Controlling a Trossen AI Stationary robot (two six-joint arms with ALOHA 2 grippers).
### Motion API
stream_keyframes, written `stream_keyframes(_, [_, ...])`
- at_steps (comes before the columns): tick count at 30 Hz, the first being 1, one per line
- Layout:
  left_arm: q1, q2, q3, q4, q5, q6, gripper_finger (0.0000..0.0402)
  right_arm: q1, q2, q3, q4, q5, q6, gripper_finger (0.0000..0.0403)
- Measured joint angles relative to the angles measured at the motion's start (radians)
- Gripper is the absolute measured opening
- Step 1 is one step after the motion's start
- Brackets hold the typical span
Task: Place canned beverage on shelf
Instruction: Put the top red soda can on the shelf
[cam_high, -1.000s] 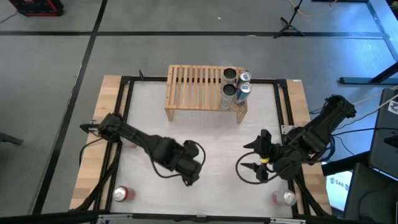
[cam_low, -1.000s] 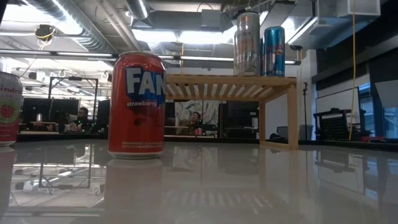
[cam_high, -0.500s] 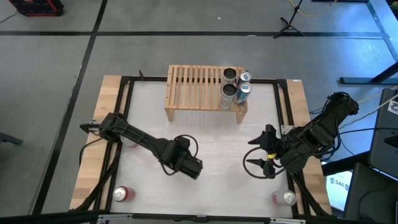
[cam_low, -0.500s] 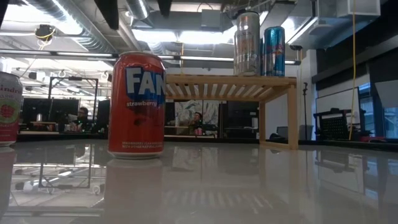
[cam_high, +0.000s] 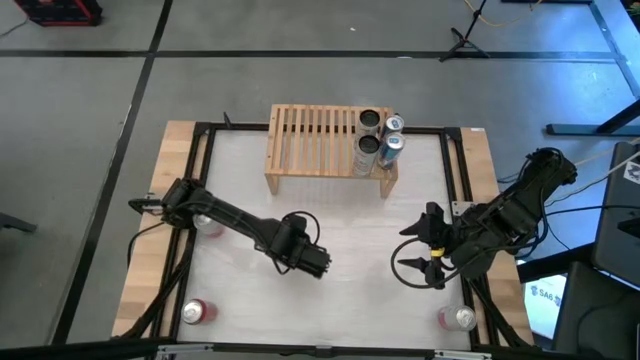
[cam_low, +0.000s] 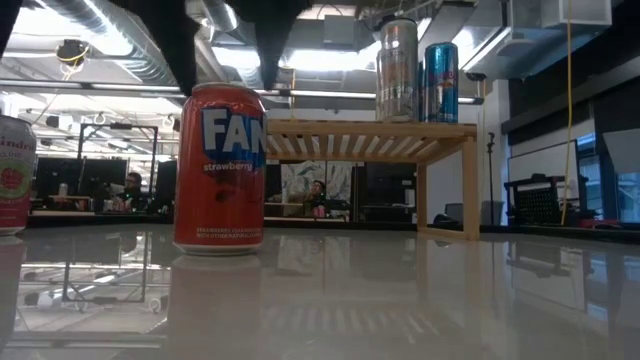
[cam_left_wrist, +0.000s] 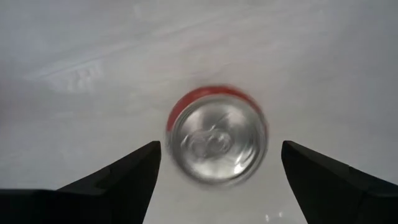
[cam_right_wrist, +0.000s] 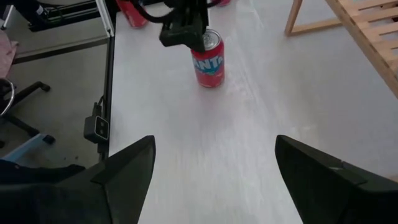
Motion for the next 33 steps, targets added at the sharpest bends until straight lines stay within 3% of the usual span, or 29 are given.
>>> stream_keyframes(13, [0.009,0.0,-0.103,0.074,0.008,0.021,0.0322,0.0,0.0,0.0,-0.037,-0.008,0.0,0.0319])
stream_keyframes(28, [0.017,0.0,-0.122,0.109,-0.001,0.414,0.0316,0.0,0.0,0.0,-0.034,-0.008,0.0,0.0319])
stream_keyframes(33, [0.016,0.0,-0.123,0.111,-0.057,0.433,0.0318,0.0,0.0,0.0,-0.034,-0.008,0.001,0.0319])
